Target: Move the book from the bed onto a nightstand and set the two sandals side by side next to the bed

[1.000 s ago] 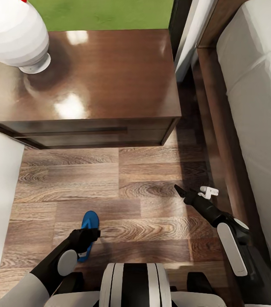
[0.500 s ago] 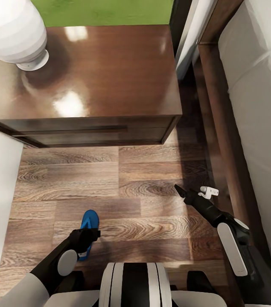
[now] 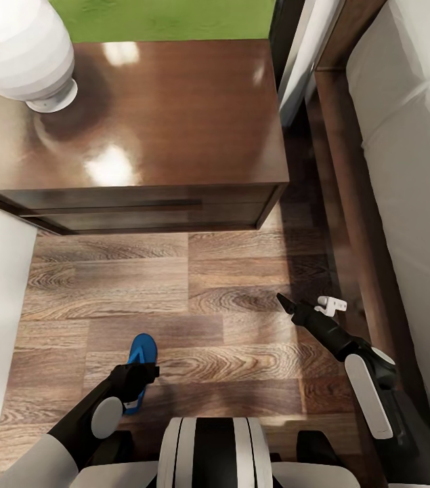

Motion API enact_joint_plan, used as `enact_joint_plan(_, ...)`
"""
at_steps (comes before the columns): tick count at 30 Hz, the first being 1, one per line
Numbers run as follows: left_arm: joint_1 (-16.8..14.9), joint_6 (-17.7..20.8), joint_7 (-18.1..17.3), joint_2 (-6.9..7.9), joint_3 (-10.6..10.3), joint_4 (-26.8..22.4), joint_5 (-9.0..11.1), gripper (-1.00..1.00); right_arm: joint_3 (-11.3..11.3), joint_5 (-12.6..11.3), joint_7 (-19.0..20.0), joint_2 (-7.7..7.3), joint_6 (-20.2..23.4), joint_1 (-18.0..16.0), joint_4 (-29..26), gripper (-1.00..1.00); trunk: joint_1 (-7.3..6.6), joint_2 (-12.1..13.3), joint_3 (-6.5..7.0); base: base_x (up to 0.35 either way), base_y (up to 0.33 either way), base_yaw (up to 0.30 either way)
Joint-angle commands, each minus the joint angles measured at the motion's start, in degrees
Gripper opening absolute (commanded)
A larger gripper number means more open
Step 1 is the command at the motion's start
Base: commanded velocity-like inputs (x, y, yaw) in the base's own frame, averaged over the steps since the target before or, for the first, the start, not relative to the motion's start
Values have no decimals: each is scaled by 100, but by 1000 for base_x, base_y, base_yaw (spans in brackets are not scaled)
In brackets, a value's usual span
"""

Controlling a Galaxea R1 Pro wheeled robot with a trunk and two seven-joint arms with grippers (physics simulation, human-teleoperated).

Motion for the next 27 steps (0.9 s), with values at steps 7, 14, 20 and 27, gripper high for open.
enact_joint_plan(7, -3, -9, -12, 6, -25, -5, -9, 100, -306, -3, -16, 0, 35, -2, -2, 100, -1, -1, -3, 0, 0, 0)
enact_joint_plan(14, -3, -11, -12, 6, -18, -5, -9, 100, -306, -3, -14, 0, 35, -3, -2, 100, 7, -5, -23, 0, 0, 0)
enact_joint_plan(20, -3, -10, -12, 6, -24, -5, -9, 100, -306, -3, -14, 0, 35, -3, -2, 100, 12, -8, -23, 0, 0, 0)
enact_joint_plan(27, -3, -3, -12, 6, -26, -5, -9, 100, -306, -3, -14, 0, 34, -2, -2, 100, 12, -8, -23, 0, 0, 0)
